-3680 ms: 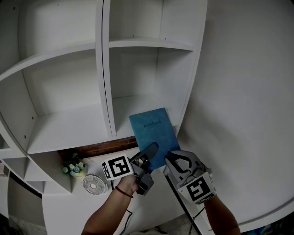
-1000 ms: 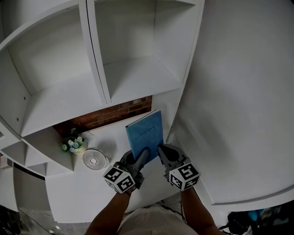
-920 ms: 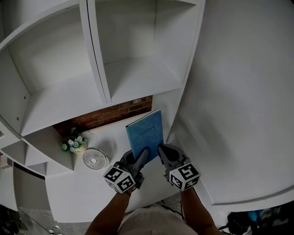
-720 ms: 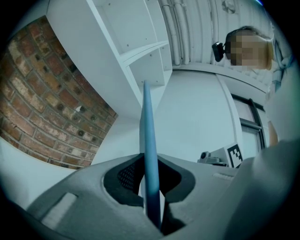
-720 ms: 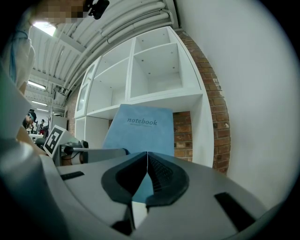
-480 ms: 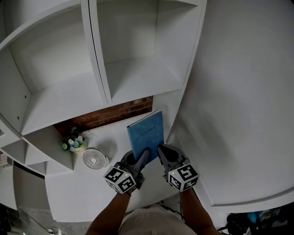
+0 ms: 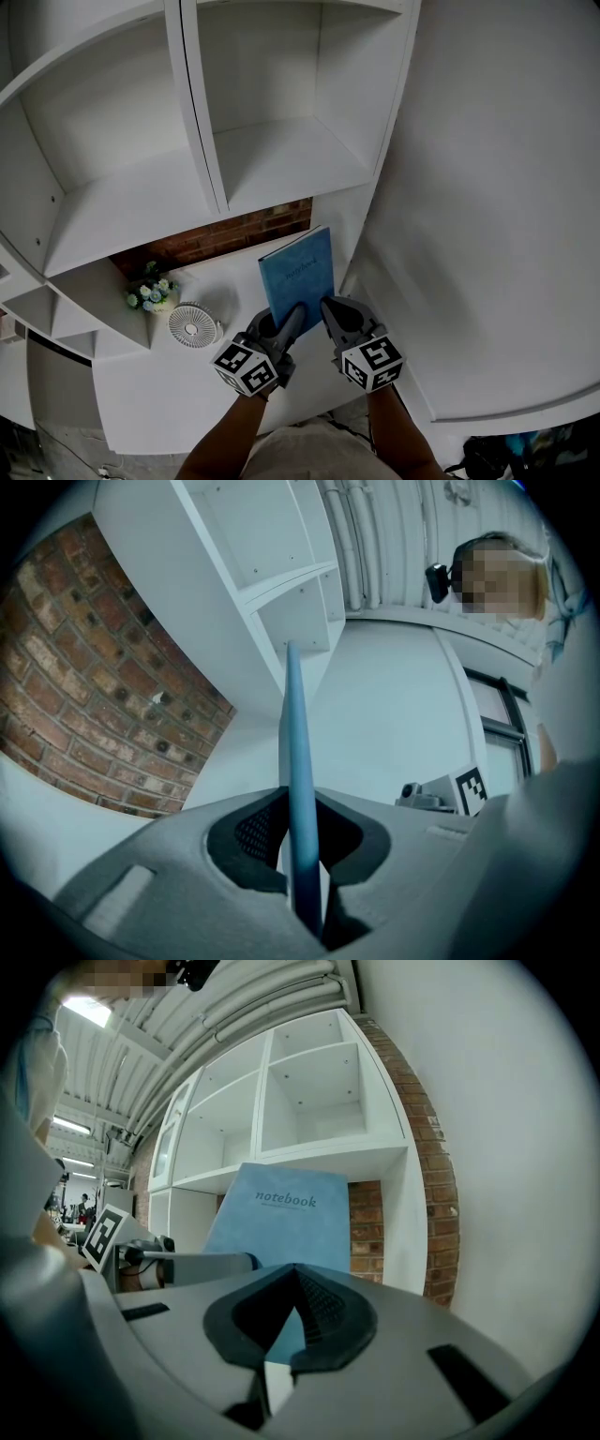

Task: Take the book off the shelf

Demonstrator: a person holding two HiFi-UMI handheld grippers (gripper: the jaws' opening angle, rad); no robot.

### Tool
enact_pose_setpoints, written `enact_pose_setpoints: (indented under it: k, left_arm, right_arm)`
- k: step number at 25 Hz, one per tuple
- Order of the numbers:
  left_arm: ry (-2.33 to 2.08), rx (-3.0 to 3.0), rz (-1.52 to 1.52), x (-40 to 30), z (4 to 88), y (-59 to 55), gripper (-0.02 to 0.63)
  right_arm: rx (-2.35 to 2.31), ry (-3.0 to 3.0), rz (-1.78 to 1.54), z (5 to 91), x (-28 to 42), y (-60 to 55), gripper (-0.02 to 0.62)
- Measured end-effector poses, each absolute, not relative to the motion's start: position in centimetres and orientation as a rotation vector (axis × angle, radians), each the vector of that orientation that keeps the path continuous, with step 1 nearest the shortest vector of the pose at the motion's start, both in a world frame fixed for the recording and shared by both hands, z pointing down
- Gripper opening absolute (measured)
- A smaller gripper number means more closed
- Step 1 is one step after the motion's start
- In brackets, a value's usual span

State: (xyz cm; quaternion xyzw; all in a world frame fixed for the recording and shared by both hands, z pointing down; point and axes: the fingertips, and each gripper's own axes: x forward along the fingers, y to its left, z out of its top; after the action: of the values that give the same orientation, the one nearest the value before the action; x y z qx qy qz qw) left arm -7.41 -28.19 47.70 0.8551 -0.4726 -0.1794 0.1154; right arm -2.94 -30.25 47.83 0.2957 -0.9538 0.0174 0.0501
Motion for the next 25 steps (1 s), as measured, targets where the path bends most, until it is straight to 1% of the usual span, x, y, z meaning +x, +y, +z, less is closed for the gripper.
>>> enact_pose_setpoints:
  k: [25]
  left_arm:
    - [-1.383,2.497,-0.527,-7.32,47.57,-28.08,0.049]
  right_arm:
    - [0.914,-2.886,0.022,47.68,-2.71,-30.16,0.013]
